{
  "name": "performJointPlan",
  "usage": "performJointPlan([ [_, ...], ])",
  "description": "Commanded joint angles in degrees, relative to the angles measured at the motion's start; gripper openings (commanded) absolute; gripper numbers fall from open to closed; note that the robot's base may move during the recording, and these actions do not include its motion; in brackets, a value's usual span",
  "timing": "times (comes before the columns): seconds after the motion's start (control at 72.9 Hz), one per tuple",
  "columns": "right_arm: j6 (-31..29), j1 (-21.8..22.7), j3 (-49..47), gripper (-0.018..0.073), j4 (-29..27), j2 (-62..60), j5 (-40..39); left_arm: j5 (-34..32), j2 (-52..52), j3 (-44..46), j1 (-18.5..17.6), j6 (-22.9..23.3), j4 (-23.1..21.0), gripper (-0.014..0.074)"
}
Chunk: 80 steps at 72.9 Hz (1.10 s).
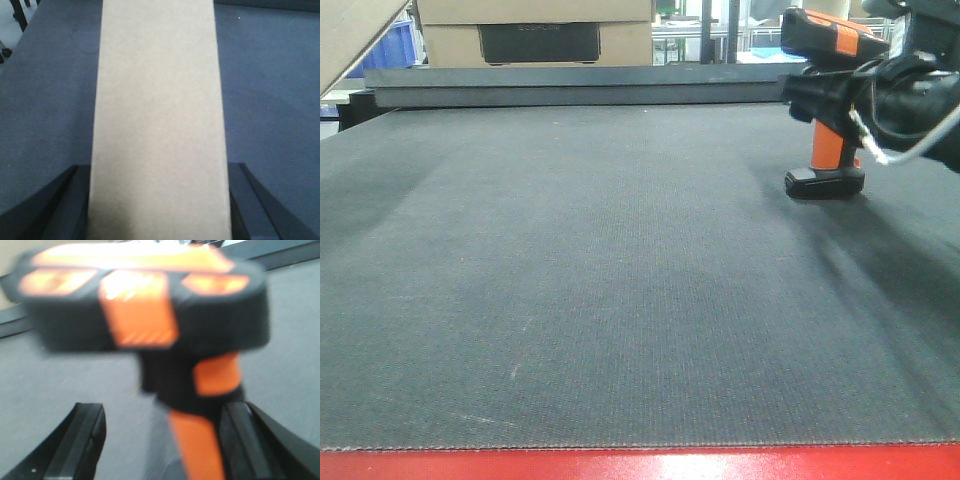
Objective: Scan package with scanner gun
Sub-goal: 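Close the right gripper on the scanner gun's handle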
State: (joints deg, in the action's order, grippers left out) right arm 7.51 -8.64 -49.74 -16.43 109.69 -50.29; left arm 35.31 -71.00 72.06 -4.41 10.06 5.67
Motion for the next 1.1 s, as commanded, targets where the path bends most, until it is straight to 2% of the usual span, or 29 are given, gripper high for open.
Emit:
performJointPlan([
  [0.0,0.2,1.2,-1.4,0.0384,-0.4,0.4,0.2,-2.2,0.7,0.1,0.1,0.0,0.0,-0.0111],
  [0.37,-0.1,2.9,-5.6,0.0381,0.6,1.1,3.1,-1.0,0.1,0.1,0.1,0.0,-0.4,-0.0111],
  [0.453,-0.1,2.9,-6.5,0.0381,0.9,1.2,3.2,0.2,-1.0,0.4,0.1,0.0,-1.1,-0.0111],
  [0.672,-0.1,2.9,-7.0,0.0381,1.2,2.2,3.3,9.5,-7.1,5.7,0.0,0.0,-2.0,-0.0111],
  [0.878,-0.1,2.9,-7.6,0.0381,1.2,2.3,3.2,11.4,-11.2,10.0,0.0,0.0,-2.6,-0.0111],
  [1.084,-0.1,2.5,-7.7,0.0381,1.2,2.3,3.7,11.9,-12.1,10.2,0.0,0.0,-2.8,-0.0111],
])
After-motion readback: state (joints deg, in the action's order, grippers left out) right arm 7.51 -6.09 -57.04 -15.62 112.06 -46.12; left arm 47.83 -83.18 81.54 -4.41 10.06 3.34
